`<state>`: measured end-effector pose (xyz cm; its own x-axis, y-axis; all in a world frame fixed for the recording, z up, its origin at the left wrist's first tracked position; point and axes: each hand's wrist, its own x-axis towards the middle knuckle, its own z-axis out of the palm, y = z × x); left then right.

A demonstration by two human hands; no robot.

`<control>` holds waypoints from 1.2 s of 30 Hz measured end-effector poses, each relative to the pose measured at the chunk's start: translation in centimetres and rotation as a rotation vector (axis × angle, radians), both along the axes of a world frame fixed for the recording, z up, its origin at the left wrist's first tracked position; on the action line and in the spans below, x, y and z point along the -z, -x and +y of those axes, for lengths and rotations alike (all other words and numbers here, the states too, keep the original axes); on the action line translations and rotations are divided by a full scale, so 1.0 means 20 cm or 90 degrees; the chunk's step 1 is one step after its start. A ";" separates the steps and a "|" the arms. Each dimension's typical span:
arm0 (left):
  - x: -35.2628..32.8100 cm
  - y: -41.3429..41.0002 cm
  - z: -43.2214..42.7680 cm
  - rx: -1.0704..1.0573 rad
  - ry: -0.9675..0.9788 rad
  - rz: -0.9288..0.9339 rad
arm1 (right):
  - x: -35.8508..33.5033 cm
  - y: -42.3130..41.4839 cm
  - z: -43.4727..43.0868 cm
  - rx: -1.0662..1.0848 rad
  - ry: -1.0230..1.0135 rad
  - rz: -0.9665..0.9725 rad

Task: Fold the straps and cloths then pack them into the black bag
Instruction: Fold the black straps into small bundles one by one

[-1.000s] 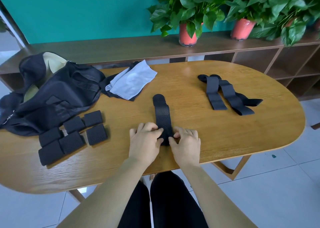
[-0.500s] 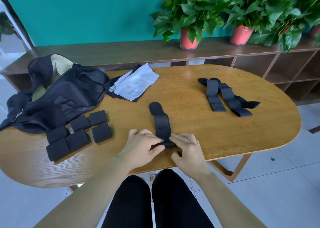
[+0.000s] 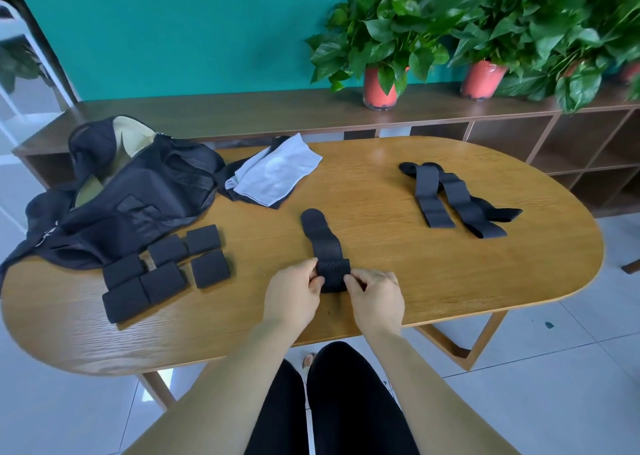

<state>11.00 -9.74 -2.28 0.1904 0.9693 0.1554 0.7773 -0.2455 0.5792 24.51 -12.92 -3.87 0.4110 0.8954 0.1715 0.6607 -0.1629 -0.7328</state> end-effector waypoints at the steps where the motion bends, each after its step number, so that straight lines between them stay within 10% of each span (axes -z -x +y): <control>1: 0.00 -0.01 0.01 -0.006 0.003 0.003 | 0.01 0.00 0.01 0.002 0.004 -0.003; 28: 0.03 0.00 0.02 0.105 -0.057 0.246 | 0.05 0.02 0.06 0.021 -0.023 -0.125; 36: -0.01 0.07 0.02 0.154 -0.009 0.176 | 0.06 -0.04 -0.04 -0.188 -0.054 -0.124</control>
